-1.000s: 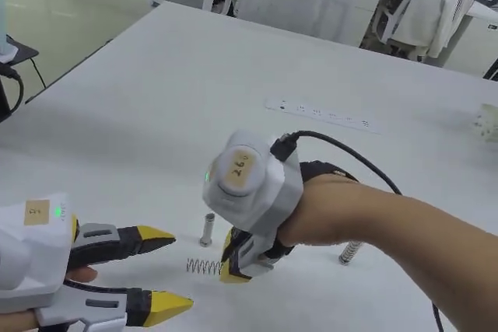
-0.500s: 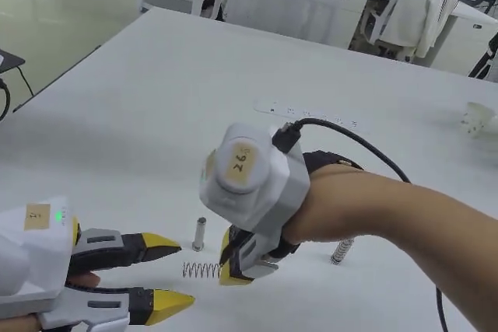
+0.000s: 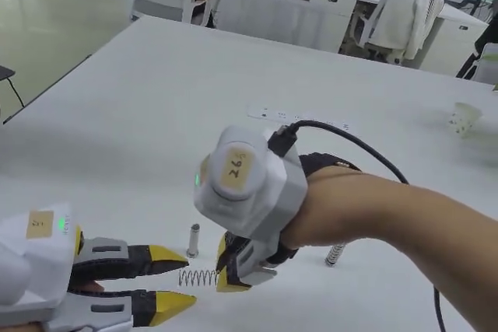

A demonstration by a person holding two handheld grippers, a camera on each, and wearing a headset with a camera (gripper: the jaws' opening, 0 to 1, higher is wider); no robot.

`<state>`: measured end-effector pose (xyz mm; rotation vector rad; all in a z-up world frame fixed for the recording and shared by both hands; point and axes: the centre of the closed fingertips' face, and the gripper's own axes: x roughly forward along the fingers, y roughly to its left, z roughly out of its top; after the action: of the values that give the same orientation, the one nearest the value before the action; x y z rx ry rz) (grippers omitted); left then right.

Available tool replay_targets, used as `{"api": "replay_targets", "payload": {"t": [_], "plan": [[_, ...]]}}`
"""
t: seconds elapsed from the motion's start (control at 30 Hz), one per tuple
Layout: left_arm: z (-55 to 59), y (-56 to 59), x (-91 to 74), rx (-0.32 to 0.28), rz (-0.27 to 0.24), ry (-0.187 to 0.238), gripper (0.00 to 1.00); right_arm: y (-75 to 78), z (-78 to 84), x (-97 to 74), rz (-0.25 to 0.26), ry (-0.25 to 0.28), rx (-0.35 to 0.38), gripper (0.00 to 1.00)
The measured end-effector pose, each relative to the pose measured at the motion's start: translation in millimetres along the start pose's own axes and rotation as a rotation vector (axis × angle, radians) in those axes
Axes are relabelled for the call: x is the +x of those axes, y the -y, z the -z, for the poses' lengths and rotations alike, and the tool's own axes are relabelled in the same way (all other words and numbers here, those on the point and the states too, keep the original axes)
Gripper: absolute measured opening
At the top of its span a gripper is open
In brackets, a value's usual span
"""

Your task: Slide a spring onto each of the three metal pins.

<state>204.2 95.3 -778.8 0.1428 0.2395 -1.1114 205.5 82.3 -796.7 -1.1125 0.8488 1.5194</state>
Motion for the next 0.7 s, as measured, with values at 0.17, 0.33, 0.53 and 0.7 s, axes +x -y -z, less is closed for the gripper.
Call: {"api": "replay_targets", "payload": {"t": [0.17,0.33,0.53,0.7], "plan": [[-1.5,1.7,0.8,0.008,0.009,0.003,0.1,-0.6,1.1,-0.9,0.004,-0.003,-0.006,0.08],[-2.9,3.3,1.5,0.016,0.011,0.005,0.07,-2.3,0.1,-2.1,0.003,-0.002,-0.015,0.08],[-3.3,3.3,1.9,0.027,0.011,0.003,0.04,-2.5,0.2,-2.6,0.007,-0.002,-0.026,0.08],[-3.4,4.5,2.5,0.031,0.021,0.001,0.03,-0.7,0.9,-3.4,0.014,-0.003,-0.028,0.08]]}}
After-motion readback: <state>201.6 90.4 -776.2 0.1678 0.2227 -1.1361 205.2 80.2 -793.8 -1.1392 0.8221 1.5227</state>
